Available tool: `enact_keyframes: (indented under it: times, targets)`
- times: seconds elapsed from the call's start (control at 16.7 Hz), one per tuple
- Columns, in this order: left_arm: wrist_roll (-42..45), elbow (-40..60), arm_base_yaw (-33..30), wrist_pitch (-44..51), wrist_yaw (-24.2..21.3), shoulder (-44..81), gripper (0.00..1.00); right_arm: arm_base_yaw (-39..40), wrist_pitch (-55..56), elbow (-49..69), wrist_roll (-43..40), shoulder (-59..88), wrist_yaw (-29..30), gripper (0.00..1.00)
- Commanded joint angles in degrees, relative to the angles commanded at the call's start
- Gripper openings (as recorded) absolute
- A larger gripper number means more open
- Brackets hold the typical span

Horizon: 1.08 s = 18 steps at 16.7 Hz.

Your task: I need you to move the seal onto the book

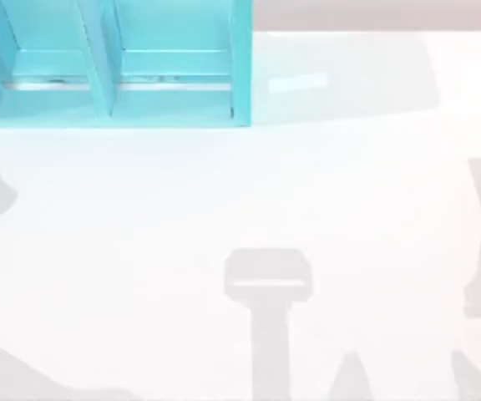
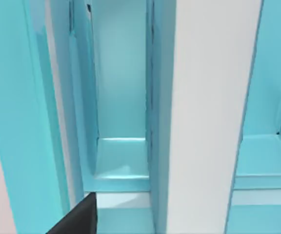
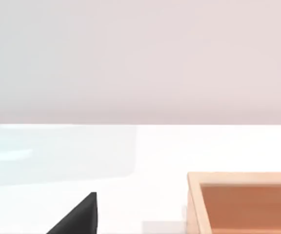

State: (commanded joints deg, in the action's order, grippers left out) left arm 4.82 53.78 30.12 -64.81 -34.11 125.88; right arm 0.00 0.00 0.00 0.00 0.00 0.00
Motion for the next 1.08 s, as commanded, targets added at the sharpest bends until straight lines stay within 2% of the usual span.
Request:
enact_keyframes:
  times: [0.18, 0.66, 1.02, 1.08]
  targets:
    - [-0.1, 3.9, -0.9, 1.4, 1.0, 2.2, 1.00, 0.0, 0.0, 0.0, 0.0, 0.0, 0.0, 1.00]
    - [-1.0, 23.1, -6.0, 9.9, 5.9, 12.4, 1.00, 0.0, 0.0, 0.0, 0.0, 0.0, 0.0, 1.00]
    - [-1.1, 25.2, -6.6, 10.9, 6.5, 13.4, 1.00, 0.0, 0.0, 0.0, 0.0, 0.0, 0.0, 1.00]
    - [-1.1, 25.2, -6.6, 10.9, 6.5, 13.4, 0.92, 0.0, 0.0, 0.0, 0.0, 0.0, 0.0, 1.00]
